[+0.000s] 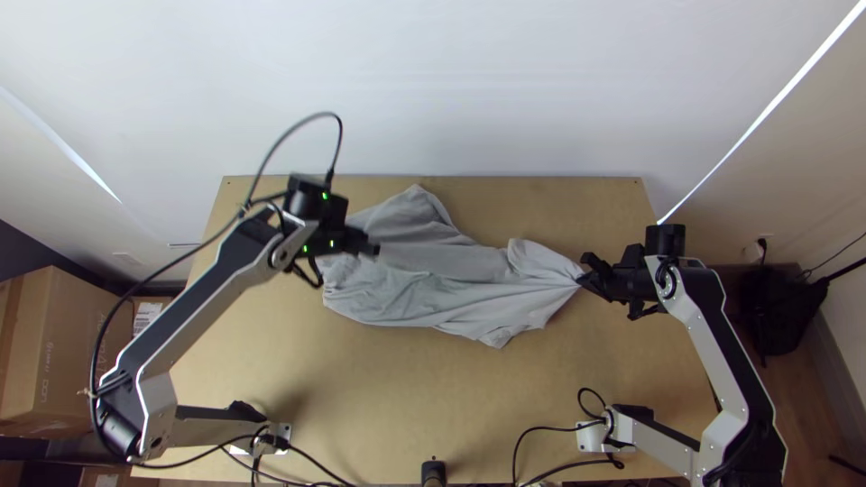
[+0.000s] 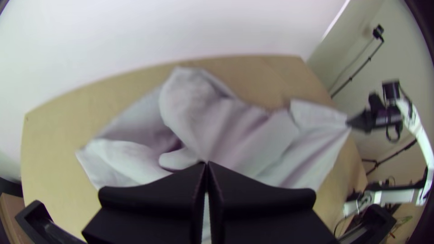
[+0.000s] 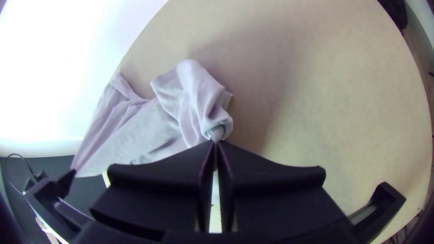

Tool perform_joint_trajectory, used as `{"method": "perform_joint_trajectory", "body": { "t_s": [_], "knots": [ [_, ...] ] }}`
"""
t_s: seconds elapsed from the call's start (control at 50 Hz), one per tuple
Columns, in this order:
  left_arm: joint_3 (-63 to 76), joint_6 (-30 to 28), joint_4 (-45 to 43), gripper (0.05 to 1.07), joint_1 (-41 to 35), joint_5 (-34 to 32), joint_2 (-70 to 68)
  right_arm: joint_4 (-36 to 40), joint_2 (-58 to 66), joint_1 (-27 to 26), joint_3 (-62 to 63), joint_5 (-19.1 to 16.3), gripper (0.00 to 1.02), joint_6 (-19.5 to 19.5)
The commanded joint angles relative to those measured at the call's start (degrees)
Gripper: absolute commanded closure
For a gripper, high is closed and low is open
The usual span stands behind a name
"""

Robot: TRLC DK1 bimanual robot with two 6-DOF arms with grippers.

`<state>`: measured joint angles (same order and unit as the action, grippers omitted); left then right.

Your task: Fold the t-shirt

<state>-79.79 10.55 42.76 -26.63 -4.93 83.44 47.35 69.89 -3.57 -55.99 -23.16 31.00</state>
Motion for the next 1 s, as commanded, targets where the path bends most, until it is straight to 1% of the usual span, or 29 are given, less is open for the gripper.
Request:
{"method": "perform_joint_trajectory", "body": {
  "t_s": [0.0, 0.08, 0.16, 0.24, 0.32, 0.34, 0.36, 0.4, 0.42, 0.44, 0.48, 0.52, 0.56, 0.64, 0.7, 0.8, 0.98],
  "knots": [
    [10.71, -0.26, 1.71, 1.05, -3.95, -0.52, -4.51, 1.51, 2.01, -0.65, -3.25, -0.66, 1.00, -0.95],
    [17.39, -2.99, 2.85, 1.05, -8.96, -0.52, -7.68, 2.39, 2.80, -0.82, -4.39, -0.75, 1.00, -1.21],
    [21.08, -3.69, 2.85, 1.05, -11.51, -0.52, -8.91, 3.10, 3.24, -0.91, -5.01, -0.75, 1.00, -1.56],
    [21.78, -3.25, 3.03, 1.04, -11.60, -0.87, -8.38, 3.45, 3.33, -1.00, -5.36, -0.75, 1.00, -1.74],
    [20.29, -3.78, 6.90, 1.03, -10.98, -3.33, -6.80, 4.06, 3.33, -1.44, -5.54, -0.75, 1.00, -2.09],
    [19.67, -3.78, 7.51, 0.97, -10.90, -3.16, -6.89, 4.33, 3.33, -1.52, -5.54, -0.75, 1.00, -2.26],
    [19.23, -3.87, 7.51, 0.85, -10.55, -3.07, -7.24, 4.50, 3.33, -1.70, -5.62, -0.75, 1.00, -2.35],
    [18.70, -4.75, 7.60, 0.55, -9.75, -3.16, -8.47, 4.68, 3.33, -2.14, -5.62, -0.75, 1.00, -2.62],
    [18.35, -5.62, 7.77, 0.42, -9.75, -3.25, -9.00, 4.77, 3.33, -2.32, -5.54, -0.75, 1.00, -2.70],
    [18.00, -6.15, 7.77, 0.33, -9.58, -3.25, -9.61, 4.77, 3.33, -2.40, -5.54, -0.75, 1.00, -2.79],
    [16.60, -6.24, 7.86, 0.22, -8.44, -3.16, -10.31, 4.85, 3.33, -2.84, -5.27, -0.75, 1.00, -2.97],
    [15.01, -6.94, 8.21, 0.17, -6.68, -3.95, -10.67, 4.94, 3.33, -3.11, -5.10, -0.75, 1.00, -3.05],
    [13.87, -7.38, 8.13, 0.15, -4.66, -6.23, -10.93, 4.94, 3.33, -3.28, -4.83, -0.75, 1.00, -3.14],
    [12.38, -7.65, 6.72, 0.15, 1.58, -13.70, -10.40, 4.94, 3.33, -3.55, -4.39, -0.75, 1.00, -3.05],
    [11.23, -7.56, 5.49, 0.15, 5.10, -16.96, -8.73, 4.94, 3.15, -3.55, -4.13, -0.75, 1.00, -3.05],
    [9.04, -8.26, 4.70, 0.15, 9.23, -18.19, -4.69, 5.03, 2.80, -3.55, -3.87, -0.75, 1.00, -2.97],
    [6.14, -7.56, 2.15, 0.15, 12.75, -18.10, 4.80, 5.03, 1.92, -3.55, -3.43, -0.75, 1.00, -2.18]
  ]
}}
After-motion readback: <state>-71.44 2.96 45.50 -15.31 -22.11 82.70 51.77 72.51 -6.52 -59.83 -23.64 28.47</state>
